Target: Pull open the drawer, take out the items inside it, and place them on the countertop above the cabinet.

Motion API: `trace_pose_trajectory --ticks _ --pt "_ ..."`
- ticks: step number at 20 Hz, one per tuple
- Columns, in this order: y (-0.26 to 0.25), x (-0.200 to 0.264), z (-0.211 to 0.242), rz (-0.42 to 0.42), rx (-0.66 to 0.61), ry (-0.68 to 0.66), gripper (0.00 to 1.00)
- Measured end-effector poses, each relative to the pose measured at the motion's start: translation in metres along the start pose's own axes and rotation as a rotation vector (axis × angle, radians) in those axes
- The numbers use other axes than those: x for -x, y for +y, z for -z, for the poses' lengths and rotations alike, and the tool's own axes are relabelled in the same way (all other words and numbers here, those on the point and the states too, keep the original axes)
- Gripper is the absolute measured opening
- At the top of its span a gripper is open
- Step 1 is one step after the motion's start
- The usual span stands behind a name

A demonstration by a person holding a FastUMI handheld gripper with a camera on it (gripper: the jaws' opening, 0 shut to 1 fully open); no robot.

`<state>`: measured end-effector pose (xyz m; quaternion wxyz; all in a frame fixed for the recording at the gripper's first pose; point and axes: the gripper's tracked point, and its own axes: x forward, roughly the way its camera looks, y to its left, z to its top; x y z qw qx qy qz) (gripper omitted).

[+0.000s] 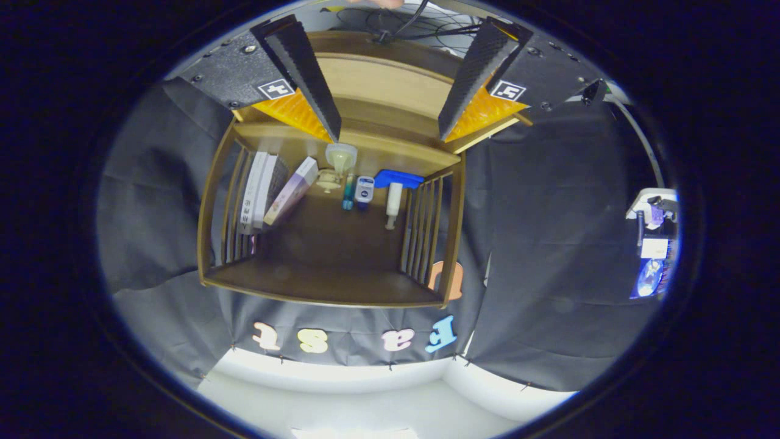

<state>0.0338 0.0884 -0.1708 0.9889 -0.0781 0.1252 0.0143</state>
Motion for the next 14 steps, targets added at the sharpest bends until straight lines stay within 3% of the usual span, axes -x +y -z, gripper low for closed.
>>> trace_pose_trajectory --ticks 8,14 --pt "0.002 0.001 0.086 0.078 0.067 0.031 1.0" --pt "-0.008 0.0 0.139 0.101 0.015 0.096 1.0"
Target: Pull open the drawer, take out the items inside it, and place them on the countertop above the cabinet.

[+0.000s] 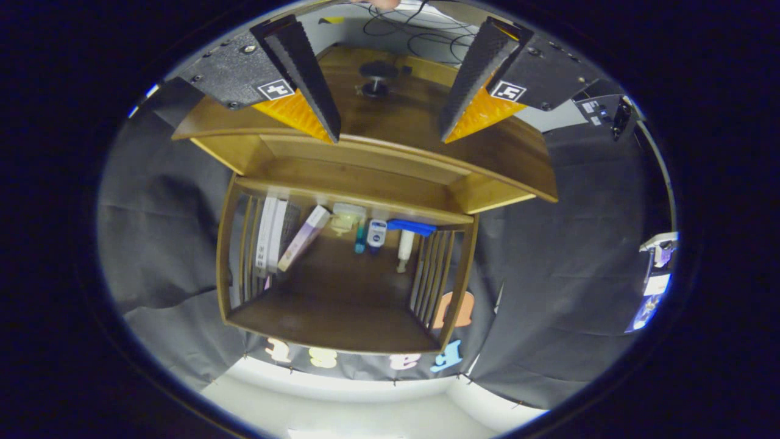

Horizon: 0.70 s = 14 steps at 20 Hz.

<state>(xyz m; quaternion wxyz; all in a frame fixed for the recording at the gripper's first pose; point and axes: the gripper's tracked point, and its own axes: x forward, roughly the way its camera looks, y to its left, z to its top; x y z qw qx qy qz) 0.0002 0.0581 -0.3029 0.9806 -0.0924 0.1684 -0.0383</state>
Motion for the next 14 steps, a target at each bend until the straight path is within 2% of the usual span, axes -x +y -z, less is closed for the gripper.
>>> trace_pose_trajectory --ticks 3,6,11,14 --pt "-0.011 -0.007 0.024 0.028 -0.053 0.056 1.0" --pt "-0.019 -0.015 0.026 0.063 -0.077 0.062 1.0" --pt "-0.021 -0.021 0.028 0.153 0.012 0.048 1.0" --pt "-0.025 -0.029 0.024 0.18 -0.016 0.049 1.0"
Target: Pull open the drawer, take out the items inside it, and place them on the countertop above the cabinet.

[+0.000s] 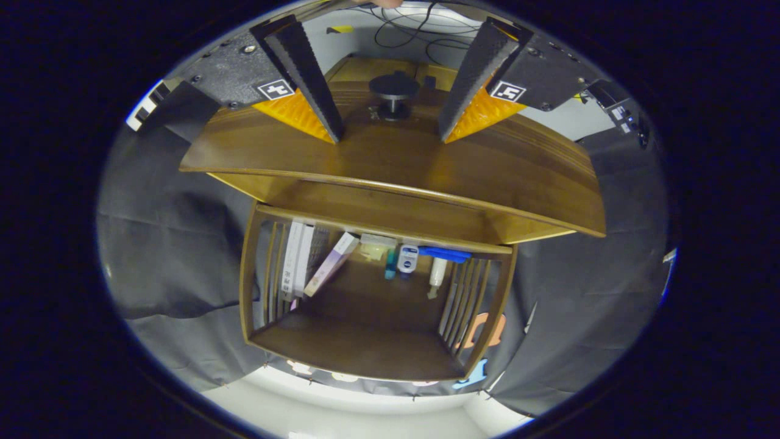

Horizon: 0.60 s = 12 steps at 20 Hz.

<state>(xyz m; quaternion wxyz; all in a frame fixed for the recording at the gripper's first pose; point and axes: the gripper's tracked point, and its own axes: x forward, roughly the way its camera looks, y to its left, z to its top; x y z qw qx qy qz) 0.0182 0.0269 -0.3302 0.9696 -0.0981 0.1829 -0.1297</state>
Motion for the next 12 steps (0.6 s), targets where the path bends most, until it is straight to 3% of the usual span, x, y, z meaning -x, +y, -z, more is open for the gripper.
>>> trace_pose_trajectory --ticks 12 --pt "0.01 -0.059 -0.028 0.002 -0.043 0.015 1.0"
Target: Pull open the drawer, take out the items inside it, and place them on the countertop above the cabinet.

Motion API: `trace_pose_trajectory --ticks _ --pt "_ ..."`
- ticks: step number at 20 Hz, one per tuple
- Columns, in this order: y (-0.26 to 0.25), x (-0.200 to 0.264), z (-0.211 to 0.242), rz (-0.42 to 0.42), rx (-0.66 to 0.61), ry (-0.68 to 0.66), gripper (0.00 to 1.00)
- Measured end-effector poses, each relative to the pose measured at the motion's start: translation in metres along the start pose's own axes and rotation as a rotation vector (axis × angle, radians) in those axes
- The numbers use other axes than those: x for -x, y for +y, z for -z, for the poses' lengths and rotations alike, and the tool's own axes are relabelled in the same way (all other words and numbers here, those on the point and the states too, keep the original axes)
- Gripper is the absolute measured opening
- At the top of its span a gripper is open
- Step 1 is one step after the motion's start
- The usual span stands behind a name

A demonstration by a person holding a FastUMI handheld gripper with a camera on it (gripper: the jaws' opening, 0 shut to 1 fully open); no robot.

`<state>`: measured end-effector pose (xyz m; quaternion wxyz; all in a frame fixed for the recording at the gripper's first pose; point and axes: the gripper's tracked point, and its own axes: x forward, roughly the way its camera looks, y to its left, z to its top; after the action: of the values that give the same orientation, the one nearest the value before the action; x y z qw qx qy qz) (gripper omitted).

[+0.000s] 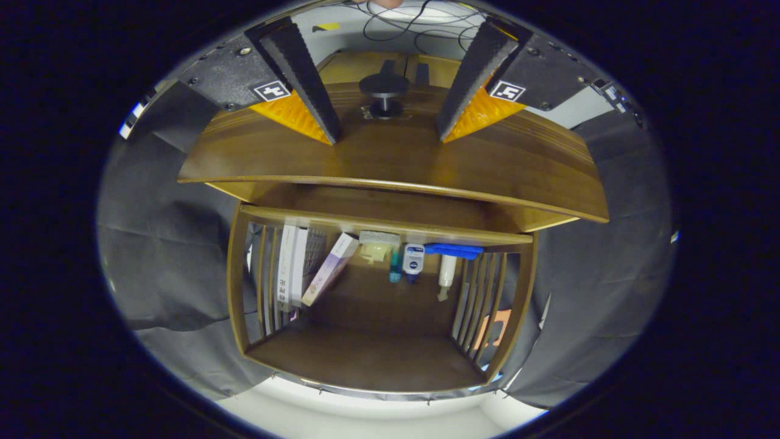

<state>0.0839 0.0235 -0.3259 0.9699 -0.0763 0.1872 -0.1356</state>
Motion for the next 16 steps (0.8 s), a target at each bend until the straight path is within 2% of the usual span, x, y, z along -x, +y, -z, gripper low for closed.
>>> trace_pose_trajectory --ticks 5,16 --pt "0.007 -0.032 -0.009 0.026 0.004 0.017 1.0" --pt "0.005 -0.116 -0.027 0.001 0.0 0.049 1.0"
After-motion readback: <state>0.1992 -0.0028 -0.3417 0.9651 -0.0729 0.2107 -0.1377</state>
